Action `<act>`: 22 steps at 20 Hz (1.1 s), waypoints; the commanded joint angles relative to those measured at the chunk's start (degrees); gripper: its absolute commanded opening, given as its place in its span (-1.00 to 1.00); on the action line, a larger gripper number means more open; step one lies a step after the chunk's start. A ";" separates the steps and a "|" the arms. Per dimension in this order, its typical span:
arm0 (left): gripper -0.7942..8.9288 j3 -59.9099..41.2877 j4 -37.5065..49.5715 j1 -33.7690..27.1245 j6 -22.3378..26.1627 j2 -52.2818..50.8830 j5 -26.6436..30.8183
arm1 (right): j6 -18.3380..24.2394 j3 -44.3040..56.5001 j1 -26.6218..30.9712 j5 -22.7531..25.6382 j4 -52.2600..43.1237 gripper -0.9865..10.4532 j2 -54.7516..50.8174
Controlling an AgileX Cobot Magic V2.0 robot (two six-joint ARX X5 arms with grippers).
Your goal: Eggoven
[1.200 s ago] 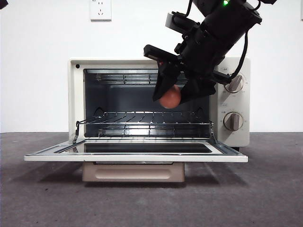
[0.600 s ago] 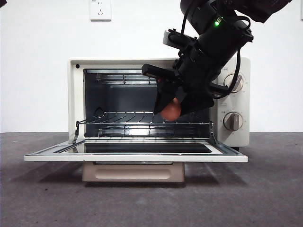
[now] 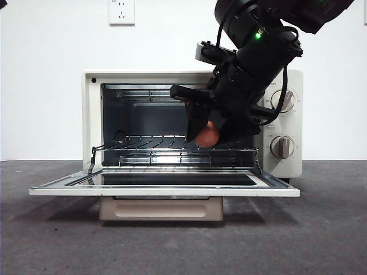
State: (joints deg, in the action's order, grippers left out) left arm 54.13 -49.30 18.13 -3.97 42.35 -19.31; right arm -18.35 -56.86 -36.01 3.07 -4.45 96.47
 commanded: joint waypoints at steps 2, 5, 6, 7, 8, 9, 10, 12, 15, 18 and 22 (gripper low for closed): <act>-0.82 0.39 0.44 0.11 0.55 0.26 -0.04 | -0.59 -0.85 -0.66 0.00 -0.20 -0.32 1.11; -0.82 0.39 0.42 0.11 0.55 0.26 -0.04 | -0.66 -1.53 -0.68 -0.04 -0.07 -0.31 1.11; -0.82 0.39 0.42 0.11 0.55 0.26 -0.04 | -0.70 -2.03 -0.68 -0.02 0.83 -0.30 1.11; -0.82 0.39 0.42 0.09 0.55 0.26 -0.04 | -0.70 -2.36 -0.68 -0.04 1.25 -0.29 1.11; -0.82 0.39 0.44 0.11 0.55 0.26 -0.04 | -0.70 -2.54 -0.66 -0.04 1.70 -0.27 0.74; -0.82 0.39 0.46 0.09 0.59 0.28 -0.04 | -0.70 -2.54 -0.66 -0.04 1.97 -0.27 0.20; -0.82 0.39 0.48 0.09 0.85 0.28 -0.04 | -0.70 -2.54 -0.68 -0.02 2.54 -0.27 -0.57; -0.82 0.39 0.55 0.09 0.98 0.33 -0.02 | -0.70 -2.54 -0.68 -0.02 4.09 -0.27 -1.97; -0.82 0.39 0.72 0.09 1.01 0.33 -0.02 | -0.74 -2.54 -0.70 -0.07 7.78 -0.27 -4.85; -0.82 0.39 2.21 0.09 1.40 0.72 0.02 | -0.76 -2.54 -2.73 -0.07 13.14 -0.27 -10.25; -0.82 -1.79 8.35 -1.57 0.09 3.85 0.00 | -0.72 -2.54 -7.41 -0.07 21.24 -0.27 -21.86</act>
State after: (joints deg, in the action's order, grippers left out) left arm 52.29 -41.08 16.43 -3.77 45.71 -19.38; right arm -18.48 -58.35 -42.83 3.01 16.97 74.52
